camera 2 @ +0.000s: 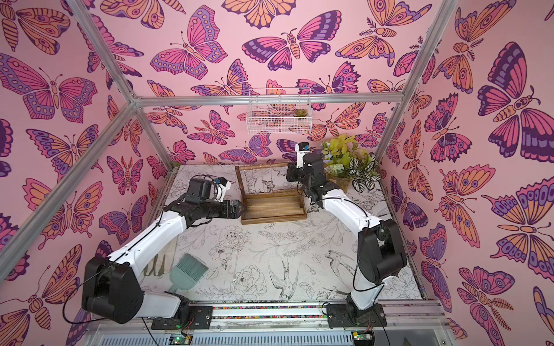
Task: Take the necklace off the jewelry display stand
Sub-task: Take off the necklace from the stand.
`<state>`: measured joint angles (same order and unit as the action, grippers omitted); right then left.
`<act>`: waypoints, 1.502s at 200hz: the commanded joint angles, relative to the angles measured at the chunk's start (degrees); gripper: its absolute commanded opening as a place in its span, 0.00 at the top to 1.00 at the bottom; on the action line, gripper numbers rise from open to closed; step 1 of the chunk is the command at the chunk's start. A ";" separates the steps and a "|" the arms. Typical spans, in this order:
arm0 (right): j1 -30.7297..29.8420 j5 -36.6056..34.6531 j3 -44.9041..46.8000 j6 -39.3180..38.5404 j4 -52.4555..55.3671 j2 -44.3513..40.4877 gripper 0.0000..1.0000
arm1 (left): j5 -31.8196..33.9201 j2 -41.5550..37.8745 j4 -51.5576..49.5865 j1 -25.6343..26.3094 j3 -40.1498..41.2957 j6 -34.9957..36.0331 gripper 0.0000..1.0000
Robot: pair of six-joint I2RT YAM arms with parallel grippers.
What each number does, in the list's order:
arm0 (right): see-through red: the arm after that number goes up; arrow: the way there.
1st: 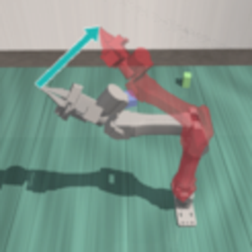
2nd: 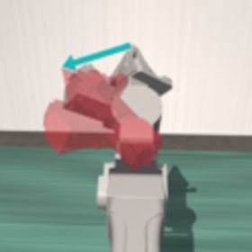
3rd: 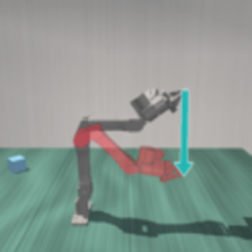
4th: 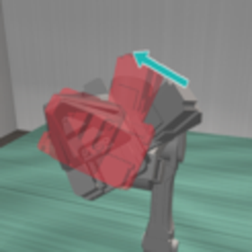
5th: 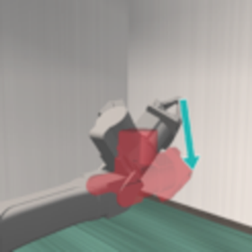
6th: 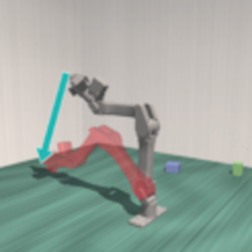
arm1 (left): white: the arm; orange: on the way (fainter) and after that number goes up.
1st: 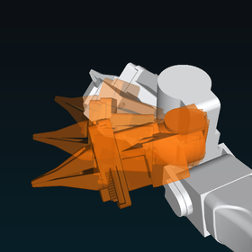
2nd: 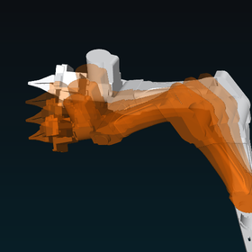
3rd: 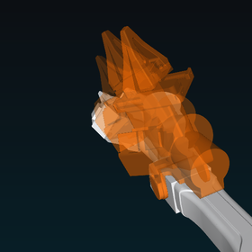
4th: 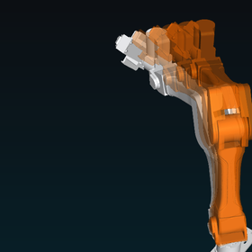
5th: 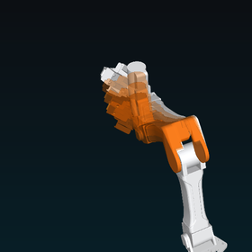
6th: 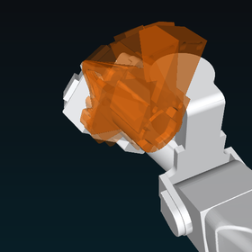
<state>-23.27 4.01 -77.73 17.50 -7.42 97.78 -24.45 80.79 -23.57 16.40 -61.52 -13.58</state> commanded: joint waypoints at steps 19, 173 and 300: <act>1.45 -1.11 0.17 -1.65 1.87 -2.19 0.97 | -1.39 0.15 1.07 -0.43 0.61 -0.06 0.00; 4.42 0.59 -7.15 -5.58 9.24 -4.00 0.97 | -2.81 0.24 1.74 -0.27 0.43 0.28 0.00; 3.02 6.30 -17.01 -6.50 20.02 -7.31 0.98 | -9.09 1.07 5.88 2.15 -0.36 1.54 0.01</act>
<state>-19.33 7.86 -92.01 11.92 8.75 92.09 -30.26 80.86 -19.77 17.82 -61.52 -13.45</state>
